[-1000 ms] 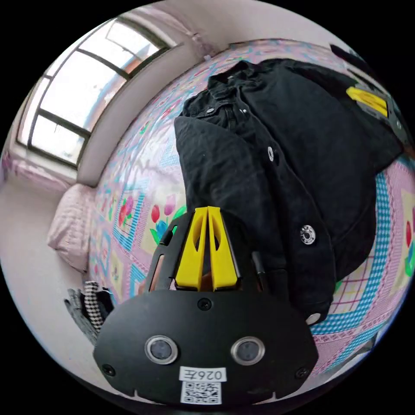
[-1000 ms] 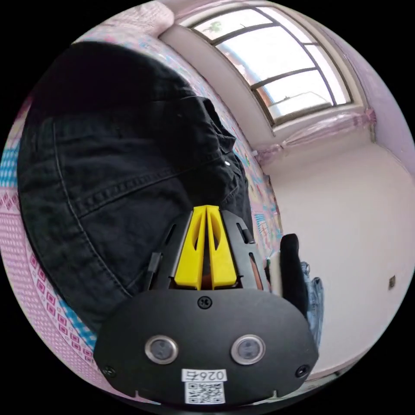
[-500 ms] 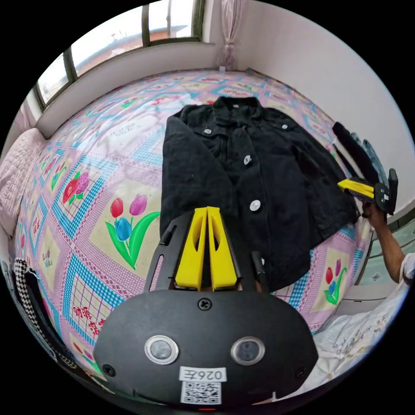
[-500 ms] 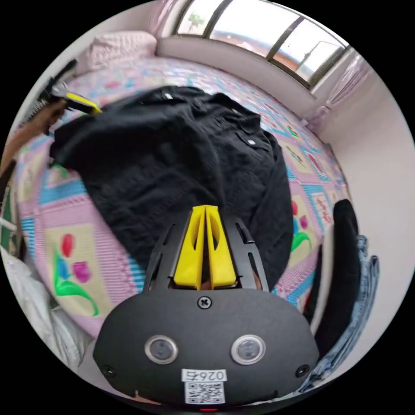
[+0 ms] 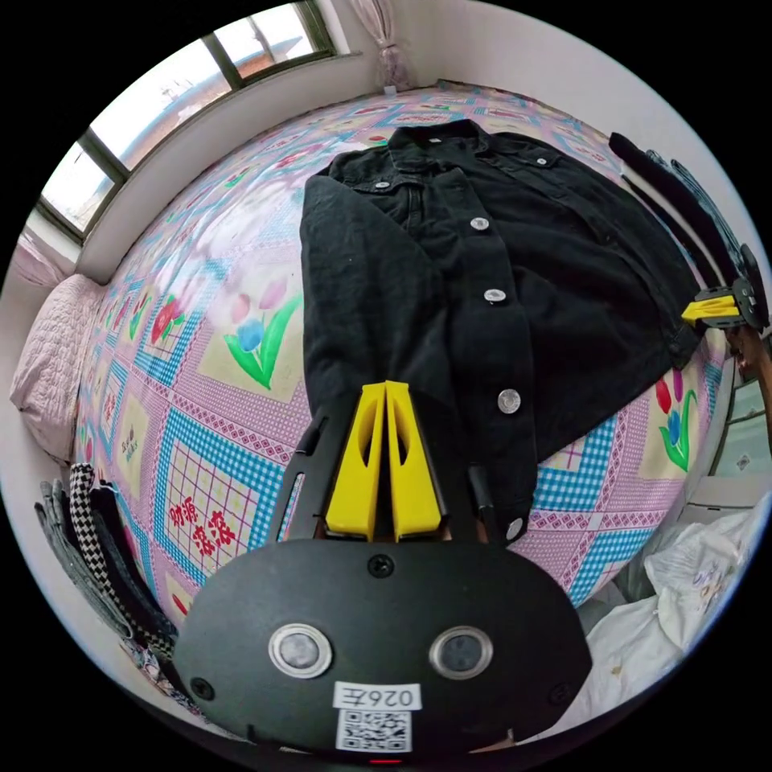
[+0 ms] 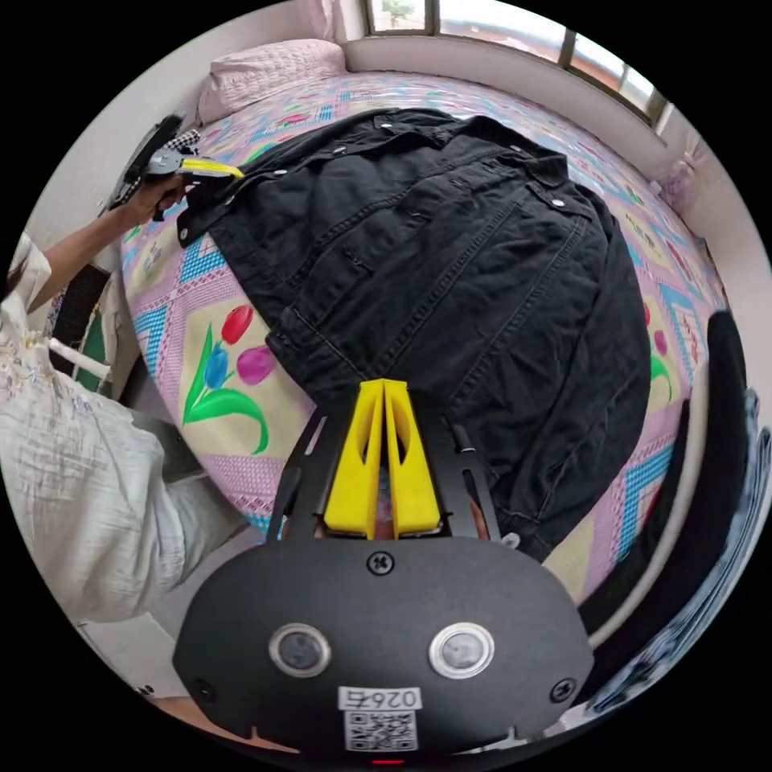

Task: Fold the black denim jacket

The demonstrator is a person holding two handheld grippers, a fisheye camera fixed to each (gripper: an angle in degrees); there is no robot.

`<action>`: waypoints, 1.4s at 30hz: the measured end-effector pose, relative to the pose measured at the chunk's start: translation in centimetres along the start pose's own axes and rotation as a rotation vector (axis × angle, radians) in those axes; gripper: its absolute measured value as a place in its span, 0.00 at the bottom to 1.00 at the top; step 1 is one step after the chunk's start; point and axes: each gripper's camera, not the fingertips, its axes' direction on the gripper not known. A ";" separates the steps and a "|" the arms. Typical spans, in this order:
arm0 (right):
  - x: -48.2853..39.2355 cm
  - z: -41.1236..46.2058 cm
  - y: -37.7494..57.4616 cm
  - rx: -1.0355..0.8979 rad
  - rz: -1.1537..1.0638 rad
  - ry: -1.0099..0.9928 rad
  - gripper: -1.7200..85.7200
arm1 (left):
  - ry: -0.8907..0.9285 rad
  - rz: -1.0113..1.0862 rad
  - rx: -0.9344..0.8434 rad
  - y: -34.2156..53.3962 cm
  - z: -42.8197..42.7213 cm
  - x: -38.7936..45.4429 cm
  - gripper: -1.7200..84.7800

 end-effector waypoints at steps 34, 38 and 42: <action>-0.6 -3.9 9.5 0.295 0.327 -0.081 0.01 | 0.558 -0.526 0.297 7.4 -10.1 -11.5 0.01; -2.6 -5.3 9.7 0.397 0.339 -0.100 0.03 | 0.654 -0.397 0.369 0.4 -10.5 -11.1 0.03; -4.9 -5.9 8.9 0.441 0.354 -0.061 0.07 | 0.668 -0.216 0.368 -9.0 -9.0 -9.6 0.10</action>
